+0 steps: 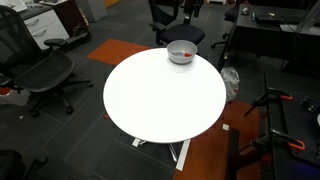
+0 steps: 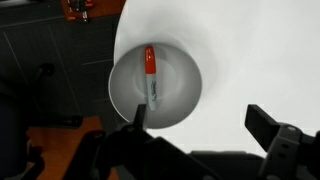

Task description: Remove the marker from the grey bowl and place it on the table

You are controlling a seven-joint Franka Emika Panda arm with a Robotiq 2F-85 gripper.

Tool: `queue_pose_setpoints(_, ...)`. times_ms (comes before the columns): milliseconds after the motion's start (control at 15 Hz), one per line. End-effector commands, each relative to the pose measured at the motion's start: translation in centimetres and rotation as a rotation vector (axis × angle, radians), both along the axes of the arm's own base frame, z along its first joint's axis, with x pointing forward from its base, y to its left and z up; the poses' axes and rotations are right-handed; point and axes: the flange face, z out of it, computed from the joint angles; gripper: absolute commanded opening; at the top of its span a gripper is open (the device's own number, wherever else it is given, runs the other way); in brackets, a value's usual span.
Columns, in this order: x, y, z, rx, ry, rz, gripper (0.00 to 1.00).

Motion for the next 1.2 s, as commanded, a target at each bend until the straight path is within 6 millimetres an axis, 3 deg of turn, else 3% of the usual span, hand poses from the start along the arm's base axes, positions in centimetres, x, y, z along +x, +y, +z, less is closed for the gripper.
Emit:
queue_pose_setpoints(0,0.3,-0.5,-0.3,0.009,0.011,-0.002,1.0)
queue_pose_setpoints(733,2.1,-3.8,-6.3,-0.092,0.094,0.062,1.0)
queue_pose_setpoints(1133,2.7,-3.9,-10.8,-0.144,0.138,0.13,1.0)
